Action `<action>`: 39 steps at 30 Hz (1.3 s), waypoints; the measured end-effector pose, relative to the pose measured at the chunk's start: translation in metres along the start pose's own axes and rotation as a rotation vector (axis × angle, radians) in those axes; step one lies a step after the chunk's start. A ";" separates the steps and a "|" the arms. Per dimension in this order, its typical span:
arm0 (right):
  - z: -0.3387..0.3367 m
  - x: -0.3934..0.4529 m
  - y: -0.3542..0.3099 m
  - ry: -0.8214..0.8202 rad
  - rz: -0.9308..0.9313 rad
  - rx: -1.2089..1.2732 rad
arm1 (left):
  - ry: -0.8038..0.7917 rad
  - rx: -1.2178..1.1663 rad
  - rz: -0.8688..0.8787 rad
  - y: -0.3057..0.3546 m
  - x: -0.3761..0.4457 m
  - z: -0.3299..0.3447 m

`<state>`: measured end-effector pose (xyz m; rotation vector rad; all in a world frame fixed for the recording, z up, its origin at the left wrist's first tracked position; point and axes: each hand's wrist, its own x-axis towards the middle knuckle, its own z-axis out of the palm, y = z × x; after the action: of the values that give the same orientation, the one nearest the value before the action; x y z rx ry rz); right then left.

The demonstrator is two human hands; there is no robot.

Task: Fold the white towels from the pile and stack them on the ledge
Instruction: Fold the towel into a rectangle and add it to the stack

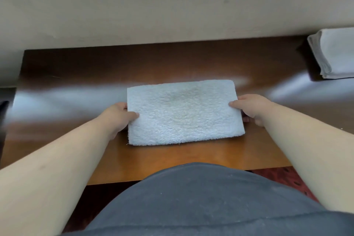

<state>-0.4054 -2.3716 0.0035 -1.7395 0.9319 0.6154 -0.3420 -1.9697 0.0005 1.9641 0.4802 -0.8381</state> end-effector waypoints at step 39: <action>-0.255 -0.178 0.172 0.133 -0.063 0.764 | -0.305 0.009 0.258 0.161 -0.165 0.227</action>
<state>-0.6551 -2.5878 0.1342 -1.1175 1.0248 0.0658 -0.4381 -2.2472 0.1369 1.8159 0.0431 -0.9504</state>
